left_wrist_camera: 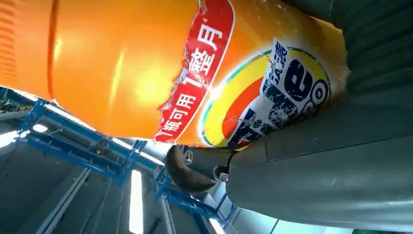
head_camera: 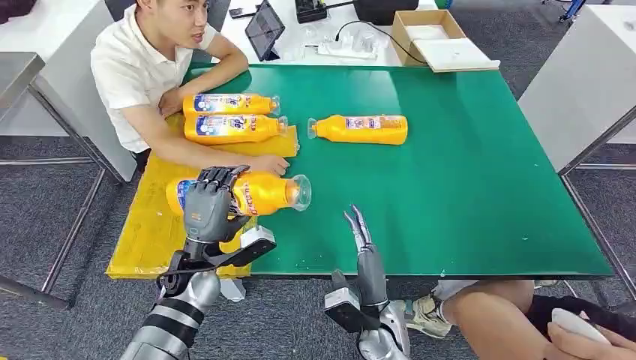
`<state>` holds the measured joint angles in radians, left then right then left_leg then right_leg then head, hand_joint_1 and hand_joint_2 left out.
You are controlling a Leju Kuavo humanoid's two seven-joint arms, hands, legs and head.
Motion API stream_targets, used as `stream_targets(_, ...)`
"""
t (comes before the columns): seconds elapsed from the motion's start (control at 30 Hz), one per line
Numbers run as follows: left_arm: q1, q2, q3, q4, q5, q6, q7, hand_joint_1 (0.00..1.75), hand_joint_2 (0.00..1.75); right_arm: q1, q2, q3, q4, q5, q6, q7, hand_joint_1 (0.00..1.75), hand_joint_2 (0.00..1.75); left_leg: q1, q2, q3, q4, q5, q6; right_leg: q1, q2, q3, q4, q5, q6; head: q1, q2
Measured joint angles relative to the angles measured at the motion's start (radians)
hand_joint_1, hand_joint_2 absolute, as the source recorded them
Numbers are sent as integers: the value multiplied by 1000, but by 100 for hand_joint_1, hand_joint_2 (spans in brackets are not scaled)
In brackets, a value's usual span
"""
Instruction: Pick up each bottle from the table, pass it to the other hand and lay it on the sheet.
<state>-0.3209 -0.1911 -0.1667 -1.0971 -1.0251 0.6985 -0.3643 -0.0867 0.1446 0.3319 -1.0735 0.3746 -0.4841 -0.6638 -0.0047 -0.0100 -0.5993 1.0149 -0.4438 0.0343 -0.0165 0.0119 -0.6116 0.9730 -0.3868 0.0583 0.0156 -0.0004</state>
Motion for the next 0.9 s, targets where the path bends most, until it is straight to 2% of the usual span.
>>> stream_targets(0.13, -35, 5, -5, 64, -26, -16, 108, 175, 175, 12, 1, -10, -15, -1, 17, 2, 0, 0, 0, 0, 0, 0, 0, 0, 0, 0, 0, 0, 0, 0, 1, 0)
stream_targets(0.3, -135, 45, -29, 256, -55, -124, 269, 175, 175, 66, 6, -29, -84, -16, 28, 13, 0, 0, 0, 0, 0, 0, 0, 0, 0, 0, 0, 0, 0, 0, 1, 0)
stream_targets(0.57, -245, 80, -43, 481, -82, -242, 373, 175, 175, 88, 9, -56, -132, -37, 53, 43, 0, 0, 0, 0, -1, 0, 0, 0, 0, 0, 0, 0, 0, 0, 0, 0)
stream_targets(0.83, -311, 90, -52, 605, -104, -295, 413, 171, 175, 78, 19, -79, -112, -51, 59, 24, 0, 0, 0, 0, 1, 0, 0, 0, 0, 0, 1, 0, 0, 0, 1, 0)
stream_targets(0.87, -315, 90, -52, 612, -104, -302, 413, 77, 175, 77, 20, -82, -110, -52, 59, 23, 0, 0, 0, 0, 1, 0, 0, 0, 0, 0, 1, 0, 0, 0, 0, 0)
stream_targets(0.9, -318, 90, -52, 620, -104, -305, 413, 12, 175, 76, 20, -84, -106, -52, 60, 22, 0, 0, 0, 0, 1, 0, 0, 0, 0, 0, 2, 0, 0, 0, 0, 0)
